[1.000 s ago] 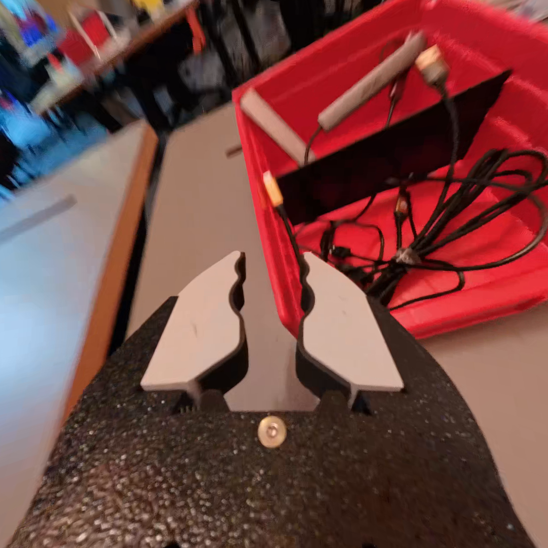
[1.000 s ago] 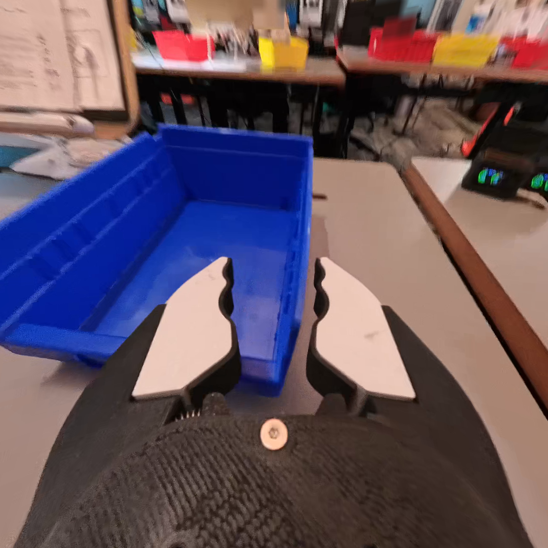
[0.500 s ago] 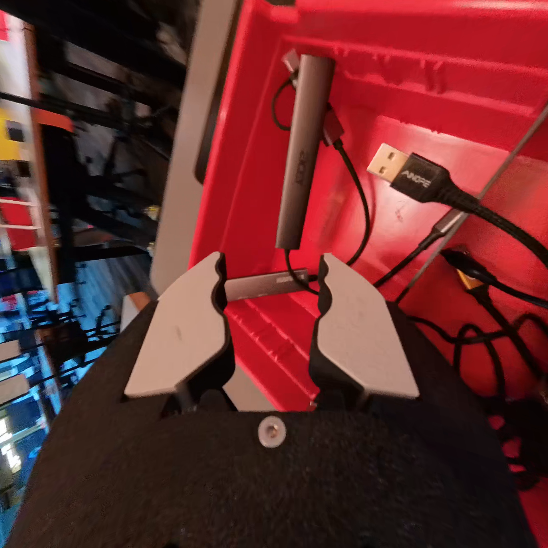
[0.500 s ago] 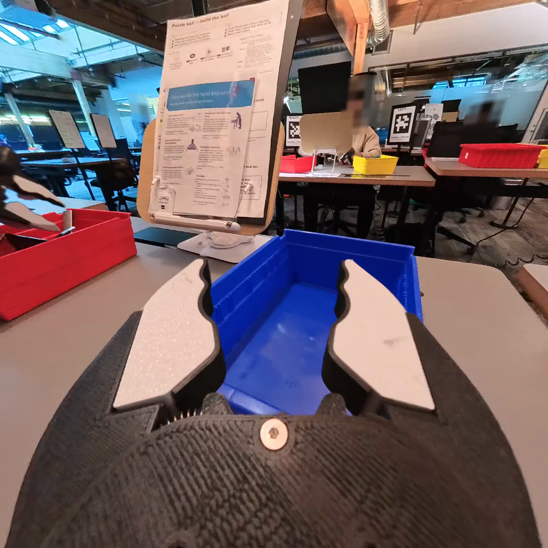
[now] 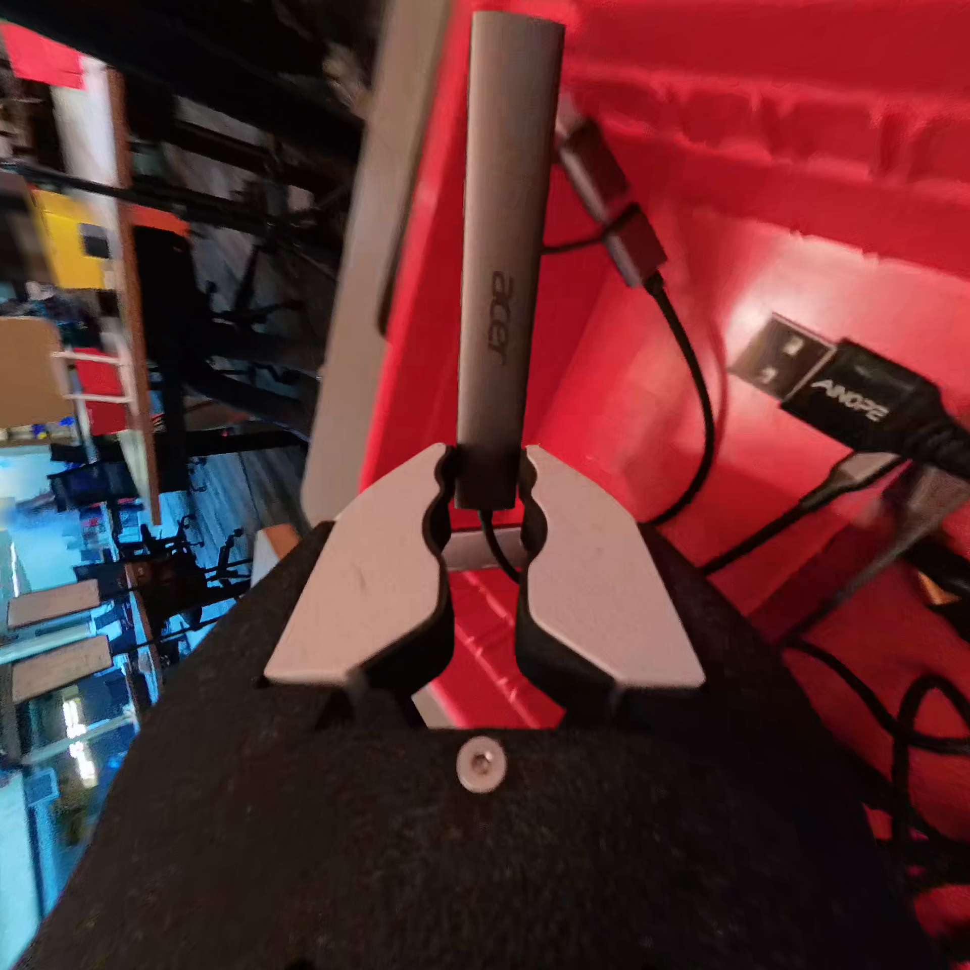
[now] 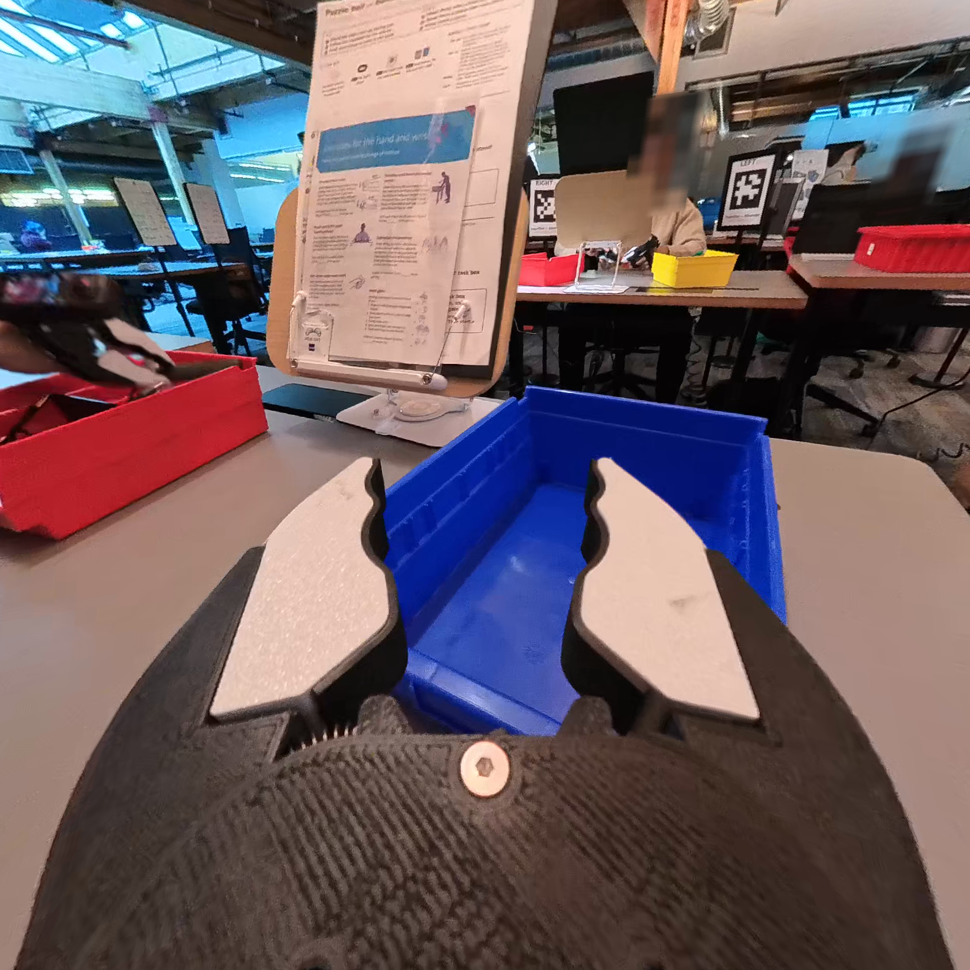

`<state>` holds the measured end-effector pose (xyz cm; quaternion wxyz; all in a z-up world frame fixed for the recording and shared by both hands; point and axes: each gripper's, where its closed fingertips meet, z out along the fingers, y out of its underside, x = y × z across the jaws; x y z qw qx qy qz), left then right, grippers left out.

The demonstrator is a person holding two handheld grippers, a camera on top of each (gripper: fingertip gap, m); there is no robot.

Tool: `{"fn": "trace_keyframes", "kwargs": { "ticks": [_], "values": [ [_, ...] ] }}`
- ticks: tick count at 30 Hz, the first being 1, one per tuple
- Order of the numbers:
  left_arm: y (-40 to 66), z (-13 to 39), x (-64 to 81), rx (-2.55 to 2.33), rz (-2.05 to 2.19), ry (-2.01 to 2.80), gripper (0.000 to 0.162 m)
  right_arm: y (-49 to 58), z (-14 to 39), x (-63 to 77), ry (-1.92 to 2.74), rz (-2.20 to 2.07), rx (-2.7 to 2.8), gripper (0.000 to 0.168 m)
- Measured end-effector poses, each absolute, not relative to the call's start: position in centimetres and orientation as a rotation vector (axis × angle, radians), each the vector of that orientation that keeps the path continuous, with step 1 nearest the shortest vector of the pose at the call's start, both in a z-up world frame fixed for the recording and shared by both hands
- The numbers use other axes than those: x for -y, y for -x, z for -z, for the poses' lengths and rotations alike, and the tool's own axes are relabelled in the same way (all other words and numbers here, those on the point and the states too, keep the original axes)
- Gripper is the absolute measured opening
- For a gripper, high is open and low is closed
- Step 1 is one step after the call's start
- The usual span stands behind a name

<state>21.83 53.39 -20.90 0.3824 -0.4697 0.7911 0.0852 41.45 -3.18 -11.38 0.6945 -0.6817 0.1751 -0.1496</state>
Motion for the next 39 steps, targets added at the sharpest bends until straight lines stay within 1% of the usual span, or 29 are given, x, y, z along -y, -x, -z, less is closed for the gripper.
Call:
{"fn": "trace_keyframes", "kwargs": {
  "ticks": [1,5,9,11,13,14,16,18,22,24,27,31,32,34,37,38,39],
  "values": [
    [-21.8,19.0,-53.3,-1.950,-0.184,1.206,0.022,-41.4,11.3,3.0,1.523,0.341,-0.383,0.073],
    [-21.0,9.0,-52.1,-1.667,-0.047,1.199,0.023,-40.2,10.7,1.8,1.507,0.295,-0.353,0.071],
    [-19.4,-2.1,-47.5,-1.395,0.217,1.185,0.023,-37.4,9.3,0.0,1.480,0.237,-0.269,0.067],
    [-18.5,-5.8,-43.9,-1.322,0.382,1.204,0.022,-35.5,8.6,-1.2,1.476,0.213,-0.209,0.067],
    [-18.3,-6.7,-39.2,-1.356,0.584,1.250,0.022,-33.2,8.0,-2.5,1.473,0.167,-0.149,0.067],
    [-18.3,-6.3,-36.4,-1.396,0.690,1.271,0.022,-31.9,7.5,-3.1,1.459,0.129,-0.124,0.067],
    [-18.5,-3.6,-30.6,-1.506,0.893,1.300,0.022,-29.1,6.5,-4.1,1.418,0.027,-0.082,0.067],
    [-18.3,0.6,-24.9,-1.594,1.124,1.355,0.022,-26.9,6.2,-5.1,1.399,-0.074,-0.083,0.066],
    [-17.4,8.5,-14.5,-1.675,1.617,1.384,0.023,-22.9,7.5,-7.2,1.418,-0.288,-0.138,0.062],
    [-17.2,12.2,-11.6,-1.683,1.684,1.379,0.022,-20.0,8.6,-7.9,1.487,-0.330,-0.077,0.059],
    [-17.8,15.9,-9.9,-1.608,1.626,1.416,0.022,-18.9,10.8,-8.5,1.587,-0.210,-0.059,0.054],
    [-17.8,17.5,-8.8,-1.608,1.408,1.318,0.022,-18.7,12.8,-8.9,1.635,-0.201,-0.057,0.046],
    [-17.7,17.5,-8.3,-1.633,1.368,1.281,0.022,-18.7,13.2,-9.0,1.640,-0.193,-0.040,0.038],
    [-17.5,17.5,-8.1,-1.658,1.302,1.259,0.022,-18.0,12.9,-8.9,1.591,-0.215,0.015,0.015],
    [-17.1,17.6,-8.0,-1.711,1.296,1.259,0.022,-17.1,12.9,-9.0,1.604,-0.321,0.078,0.012],
    [-16.8,17.6,-7.9,-1.746,1.302,1.234,0.025,-16.8,13.1,-8.8,1.632,-0.372,0.111,0.011],
    [-16.4,17.2,-7.7,-1.778,1.318,1.195,0.040,-16.4,13.2,-8.4,1.651,-0.431,0.156,0.010]
  ]
}}
